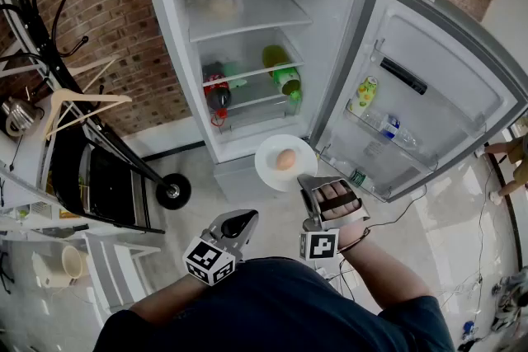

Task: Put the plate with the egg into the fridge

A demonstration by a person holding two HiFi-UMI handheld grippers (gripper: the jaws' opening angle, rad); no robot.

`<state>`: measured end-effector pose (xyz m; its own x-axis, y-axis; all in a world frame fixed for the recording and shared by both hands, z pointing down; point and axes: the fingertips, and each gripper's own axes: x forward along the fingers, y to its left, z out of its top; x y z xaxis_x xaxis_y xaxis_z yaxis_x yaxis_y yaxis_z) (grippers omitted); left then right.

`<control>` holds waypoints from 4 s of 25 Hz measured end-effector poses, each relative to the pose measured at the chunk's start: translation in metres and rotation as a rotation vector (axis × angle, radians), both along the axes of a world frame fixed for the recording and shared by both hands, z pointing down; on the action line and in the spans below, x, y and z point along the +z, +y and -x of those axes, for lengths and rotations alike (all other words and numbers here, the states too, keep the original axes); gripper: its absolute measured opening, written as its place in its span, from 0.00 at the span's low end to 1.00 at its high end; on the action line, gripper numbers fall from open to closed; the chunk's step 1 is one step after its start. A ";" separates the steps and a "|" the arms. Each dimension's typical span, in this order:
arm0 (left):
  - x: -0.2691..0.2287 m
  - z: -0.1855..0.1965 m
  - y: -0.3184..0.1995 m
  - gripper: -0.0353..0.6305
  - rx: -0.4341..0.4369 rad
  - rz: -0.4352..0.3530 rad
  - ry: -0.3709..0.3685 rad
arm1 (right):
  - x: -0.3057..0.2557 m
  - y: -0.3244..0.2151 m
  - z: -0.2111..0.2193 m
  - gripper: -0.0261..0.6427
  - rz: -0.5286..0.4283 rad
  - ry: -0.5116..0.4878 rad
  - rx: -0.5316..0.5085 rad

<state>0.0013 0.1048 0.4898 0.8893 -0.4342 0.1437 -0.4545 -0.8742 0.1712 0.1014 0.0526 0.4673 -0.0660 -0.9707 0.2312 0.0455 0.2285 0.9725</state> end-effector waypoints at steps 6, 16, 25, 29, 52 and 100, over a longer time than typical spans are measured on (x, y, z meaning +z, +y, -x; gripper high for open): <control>0.000 -0.003 0.001 0.06 -0.006 0.000 -0.001 | 0.011 0.002 -0.006 0.07 0.042 -0.021 0.015; 0.001 -0.014 -0.003 0.06 -0.043 -0.005 -0.003 | 0.006 -0.011 -0.012 0.07 -0.002 -0.008 -0.031; 0.011 -0.016 -0.005 0.06 -0.112 0.006 -0.013 | 0.015 -0.025 -0.013 0.07 0.004 -0.037 -0.070; 0.014 -0.014 -0.017 0.06 -0.125 0.006 -0.021 | 0.021 -0.039 -0.008 0.07 0.013 -0.046 -0.087; -0.002 0.018 -0.201 0.06 0.013 -0.038 0.018 | 0.029 -0.223 0.022 0.07 0.067 0.002 0.039; 0.007 0.016 -0.261 0.06 -0.141 -0.019 0.004 | 0.086 -0.419 0.019 0.08 0.250 0.169 -0.002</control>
<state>-0.0151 -0.1563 0.4971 0.8200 -0.5572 0.1309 -0.5721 -0.8051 0.1568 0.0824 -0.3661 0.5537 -0.0085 -0.8823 0.4707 0.2029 0.4594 0.8647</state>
